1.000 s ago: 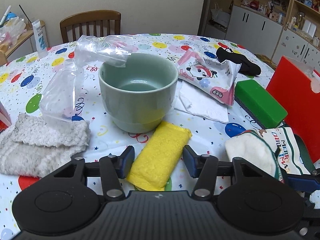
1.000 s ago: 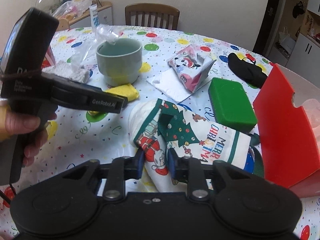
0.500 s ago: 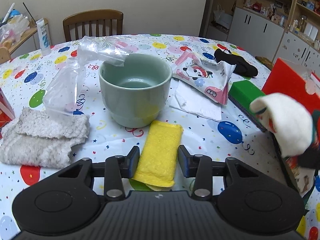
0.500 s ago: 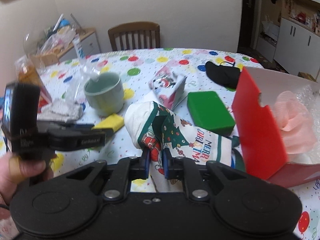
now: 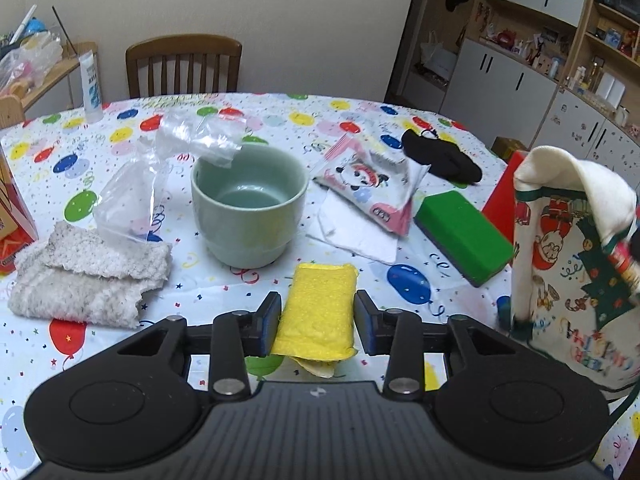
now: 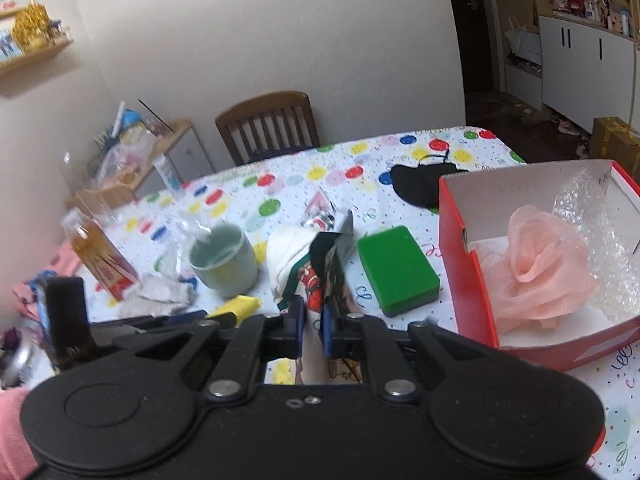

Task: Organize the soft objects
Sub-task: 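Carry the yellow sponge and Christmas bag over the shoebox with both grippers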

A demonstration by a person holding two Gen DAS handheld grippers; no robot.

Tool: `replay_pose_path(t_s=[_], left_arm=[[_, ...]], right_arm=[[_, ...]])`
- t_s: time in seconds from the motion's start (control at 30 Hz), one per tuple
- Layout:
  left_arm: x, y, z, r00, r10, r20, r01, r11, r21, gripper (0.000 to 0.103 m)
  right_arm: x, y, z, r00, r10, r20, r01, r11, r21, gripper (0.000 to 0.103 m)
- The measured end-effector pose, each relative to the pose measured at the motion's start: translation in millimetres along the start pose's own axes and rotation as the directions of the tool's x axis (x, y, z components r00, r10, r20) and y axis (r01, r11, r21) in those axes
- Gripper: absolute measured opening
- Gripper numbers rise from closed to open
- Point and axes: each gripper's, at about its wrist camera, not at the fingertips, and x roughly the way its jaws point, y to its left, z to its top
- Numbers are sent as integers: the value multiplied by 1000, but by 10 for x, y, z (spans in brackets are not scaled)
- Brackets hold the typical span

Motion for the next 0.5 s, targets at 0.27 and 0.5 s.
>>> replay_pose_path(t_s=[0.27, 0.5], left_arm=[[-235, -169, 64, 999, -15, 30, 16, 1000, -13, 38], [-489, -445, 240, 995, -63, 79, 64, 998, -21, 38]], right_arm=[[-301, -170, 156, 998, 46, 38, -46, 999, -4, 6], [-542, -382, 354, 993, 85, 87, -86, 996, 13, 5]])
